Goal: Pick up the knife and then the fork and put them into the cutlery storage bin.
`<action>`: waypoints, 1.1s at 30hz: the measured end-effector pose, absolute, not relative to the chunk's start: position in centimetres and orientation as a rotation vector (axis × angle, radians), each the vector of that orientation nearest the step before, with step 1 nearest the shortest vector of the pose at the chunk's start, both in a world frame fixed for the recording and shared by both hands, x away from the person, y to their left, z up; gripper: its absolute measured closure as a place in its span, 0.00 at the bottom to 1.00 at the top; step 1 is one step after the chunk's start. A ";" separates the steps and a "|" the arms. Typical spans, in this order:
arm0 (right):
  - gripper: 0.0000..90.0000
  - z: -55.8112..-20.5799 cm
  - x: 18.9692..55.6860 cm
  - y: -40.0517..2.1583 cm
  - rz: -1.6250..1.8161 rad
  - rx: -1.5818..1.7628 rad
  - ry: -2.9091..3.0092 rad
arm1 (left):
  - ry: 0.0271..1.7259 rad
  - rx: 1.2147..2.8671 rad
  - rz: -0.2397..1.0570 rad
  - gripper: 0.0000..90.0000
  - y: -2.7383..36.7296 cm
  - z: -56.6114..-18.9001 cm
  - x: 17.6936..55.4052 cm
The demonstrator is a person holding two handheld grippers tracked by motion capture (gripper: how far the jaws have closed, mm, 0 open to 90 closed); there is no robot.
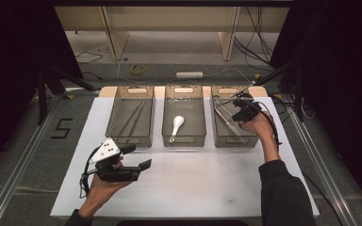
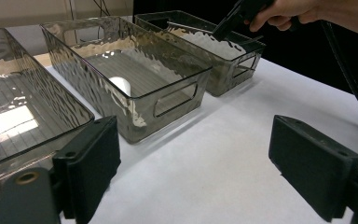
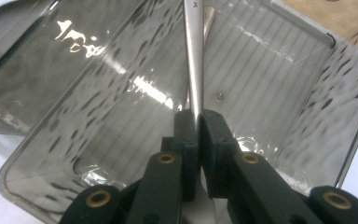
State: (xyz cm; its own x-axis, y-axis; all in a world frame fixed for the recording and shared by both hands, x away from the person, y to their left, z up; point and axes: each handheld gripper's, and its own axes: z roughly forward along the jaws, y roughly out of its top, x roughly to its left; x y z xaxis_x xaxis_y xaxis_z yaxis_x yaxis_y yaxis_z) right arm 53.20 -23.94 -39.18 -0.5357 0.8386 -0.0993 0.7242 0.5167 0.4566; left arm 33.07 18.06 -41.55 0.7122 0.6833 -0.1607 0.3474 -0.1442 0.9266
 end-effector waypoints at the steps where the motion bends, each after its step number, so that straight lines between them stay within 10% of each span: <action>1: 0.95 -39.3 53.2 -23.9 0.519 1.310 2.449 | 0.822 1.751 0.358 0.18 18.0 -41.5 33.1; 11: 0.94 -40.1 53.6 -23.8 0.489 1.342 2.440 | 0.821 1.750 0.357 0.18 18.0 -41.5 33.0; 33: 0.52 -37.5 50.8 -23.4 0.834 1.306 2.380 | 0.822 1.750 0.358 0.18 18.0 -41.5 33.0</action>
